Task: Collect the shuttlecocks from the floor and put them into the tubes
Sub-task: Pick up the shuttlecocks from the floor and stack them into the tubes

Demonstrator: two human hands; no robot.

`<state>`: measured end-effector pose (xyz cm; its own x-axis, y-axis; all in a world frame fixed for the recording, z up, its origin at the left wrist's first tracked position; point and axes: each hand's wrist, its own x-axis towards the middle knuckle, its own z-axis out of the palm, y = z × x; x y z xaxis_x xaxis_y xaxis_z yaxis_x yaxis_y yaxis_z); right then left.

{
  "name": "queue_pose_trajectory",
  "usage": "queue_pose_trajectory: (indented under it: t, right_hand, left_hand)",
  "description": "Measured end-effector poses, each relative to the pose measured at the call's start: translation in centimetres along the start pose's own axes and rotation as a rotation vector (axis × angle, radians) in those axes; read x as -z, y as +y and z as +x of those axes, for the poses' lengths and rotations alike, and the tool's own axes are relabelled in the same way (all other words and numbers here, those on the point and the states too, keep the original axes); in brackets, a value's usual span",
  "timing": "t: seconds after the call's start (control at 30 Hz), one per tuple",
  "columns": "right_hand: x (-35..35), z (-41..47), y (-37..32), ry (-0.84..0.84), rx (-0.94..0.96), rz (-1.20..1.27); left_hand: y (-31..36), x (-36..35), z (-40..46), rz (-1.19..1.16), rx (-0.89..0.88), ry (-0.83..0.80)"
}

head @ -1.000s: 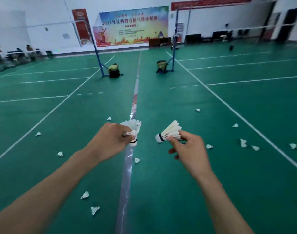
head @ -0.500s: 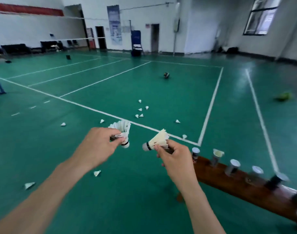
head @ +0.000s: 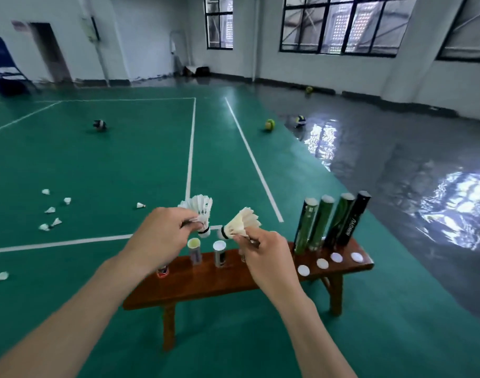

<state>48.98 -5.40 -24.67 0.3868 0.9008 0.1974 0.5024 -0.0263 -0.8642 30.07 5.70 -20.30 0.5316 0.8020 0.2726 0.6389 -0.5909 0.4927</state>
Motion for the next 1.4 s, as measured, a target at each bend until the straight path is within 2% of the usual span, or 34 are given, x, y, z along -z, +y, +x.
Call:
queue_pose_trajectory:
  t: [0.3,0.47,0.6,0.77,0.83,0.9,1.0,1.1,1.17,1.4]
  right_hand:
    - [1.6,9.6,11.7,0.172,-0.188,-0.093]
    - [3.3,14.6,16.2,0.216,-0.327,-0.192]
    - [6.5,18.6,20.0,0.344,-0.401,-0.214]
    - [11.6,24.9,26.8,0.479,-0.452,-0.239]
    - [14.0,28.1,30.1,0.557,-0.425,-0.289]
    - [16.4,32.1,34.1,0.562,-0.387,-0.302]
    - [17.7,36.8,37.7,0.392,-0.347,-0.281]
    - [17.7,40.6,40.4,0.244,-0.297,-0.383]
    - [17.6,42.6,41.5,0.184,-0.247,-0.394]
    - [15.1,46.8,46.8,-0.226,-0.186,-0.568]
  left_hand:
    - [-2.6,-8.5,15.5,-0.029,-0.159,-0.134]
    - [-3.1,-13.3,24.1,-0.149,-0.214,-0.272]
    - [-1.4,-18.0,30.8,-0.233,-0.261,-0.372]
    - [2.1,-25.7,39.1,-0.307,-0.298,-0.335]
    - [2.9,-29.4,41.9,-0.285,-0.286,-0.317]
    - [4.0,-33.9,44.7,-0.232,-0.217,-0.308]
    - [6.0,-38.1,47.2,-0.228,-0.081,-0.330]
    - [7.0,-41.3,48.6,-0.238,0.022,-0.377]
    - [6.9,-42.2,48.5,-0.241,0.071,-0.382]
    - [5.5,-43.9,49.5,-0.172,0.273,-0.325]
